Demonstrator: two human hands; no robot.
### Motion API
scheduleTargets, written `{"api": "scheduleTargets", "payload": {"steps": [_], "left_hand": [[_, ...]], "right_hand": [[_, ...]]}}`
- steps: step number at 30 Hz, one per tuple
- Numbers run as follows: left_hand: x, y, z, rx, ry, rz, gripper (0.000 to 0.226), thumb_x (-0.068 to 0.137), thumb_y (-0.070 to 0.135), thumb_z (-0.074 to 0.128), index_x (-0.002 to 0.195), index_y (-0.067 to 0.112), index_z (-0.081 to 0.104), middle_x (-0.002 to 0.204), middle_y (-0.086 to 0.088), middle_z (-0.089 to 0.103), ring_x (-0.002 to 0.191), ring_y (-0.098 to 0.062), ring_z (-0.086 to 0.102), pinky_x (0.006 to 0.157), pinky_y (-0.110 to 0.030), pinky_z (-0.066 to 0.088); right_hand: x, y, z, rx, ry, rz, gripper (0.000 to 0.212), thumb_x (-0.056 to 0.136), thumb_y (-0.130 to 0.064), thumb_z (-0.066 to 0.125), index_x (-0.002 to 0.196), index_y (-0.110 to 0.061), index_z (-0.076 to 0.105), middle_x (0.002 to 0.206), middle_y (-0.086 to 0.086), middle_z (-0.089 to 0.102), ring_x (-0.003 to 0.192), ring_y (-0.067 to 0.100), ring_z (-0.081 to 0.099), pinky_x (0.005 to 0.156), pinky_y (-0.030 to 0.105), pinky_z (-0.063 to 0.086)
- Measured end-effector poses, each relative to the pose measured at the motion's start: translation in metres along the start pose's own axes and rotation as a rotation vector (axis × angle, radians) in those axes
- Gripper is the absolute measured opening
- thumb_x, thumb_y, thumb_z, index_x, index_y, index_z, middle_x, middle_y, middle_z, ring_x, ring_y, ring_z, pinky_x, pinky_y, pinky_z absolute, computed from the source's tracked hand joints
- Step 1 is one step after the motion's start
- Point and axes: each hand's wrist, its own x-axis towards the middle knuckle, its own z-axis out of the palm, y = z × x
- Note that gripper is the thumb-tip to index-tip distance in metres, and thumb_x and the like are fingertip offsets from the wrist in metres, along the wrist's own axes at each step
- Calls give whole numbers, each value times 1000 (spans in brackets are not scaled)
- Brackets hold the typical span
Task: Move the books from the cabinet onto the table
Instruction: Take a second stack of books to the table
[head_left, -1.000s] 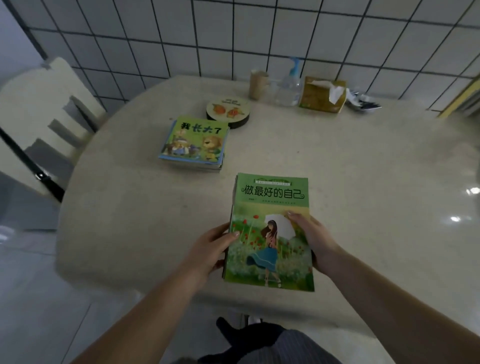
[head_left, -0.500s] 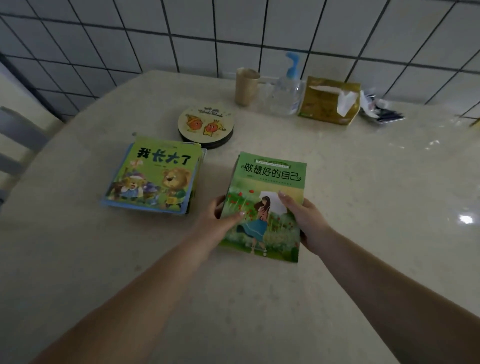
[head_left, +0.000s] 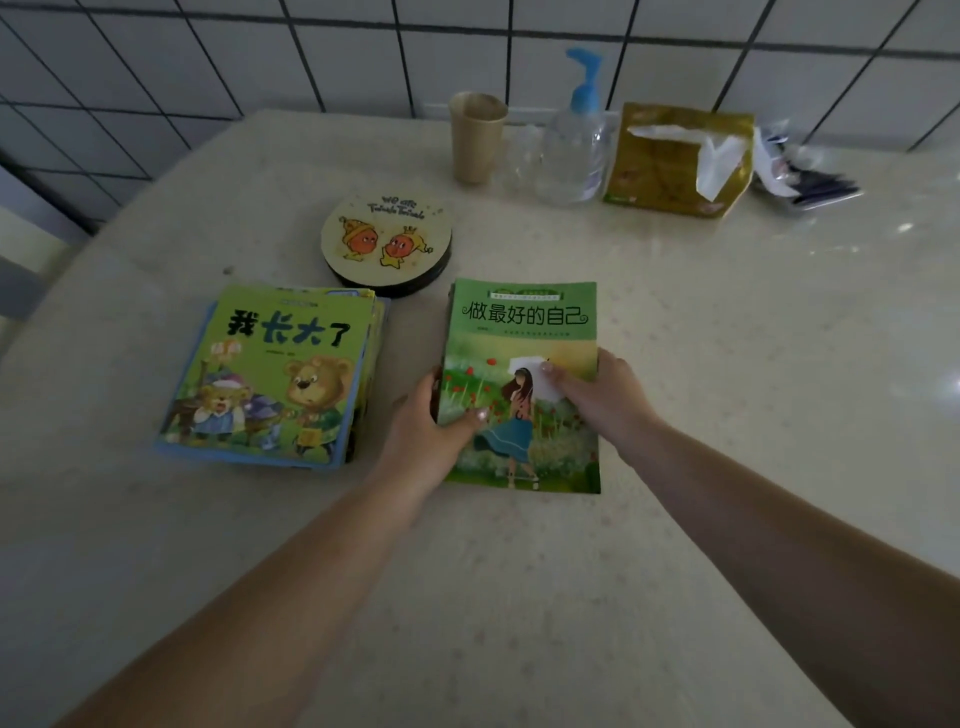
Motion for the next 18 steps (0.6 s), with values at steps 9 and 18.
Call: {"api": "scheduleTargets", "payload": {"steps": [9, 18], "left_hand": [[1, 5, -5, 31, -5, -28, 55, 84, 27, 69, 133, 21, 45, 106, 11, 56, 97, -8, 53, 67, -18, 39], [-27, 16, -12, -8, -4, -8, 68, 83, 30, 70, 142, 24, 35, 117, 13, 56, 115, -10, 51, 85, -23, 42]], "right_hand": [[-1, -6, -2, -159, -9, 9, 74, 71, -66, 60, 127, -18, 54, 122, 9, 55, 105, 27, 58, 90, 45, 52], [-38, -13, -20, 107, 4, -20, 75, 86, -33, 65, 147, -21, 25, 141, 7, 47, 125, 24, 48, 85, 32, 41]]}}
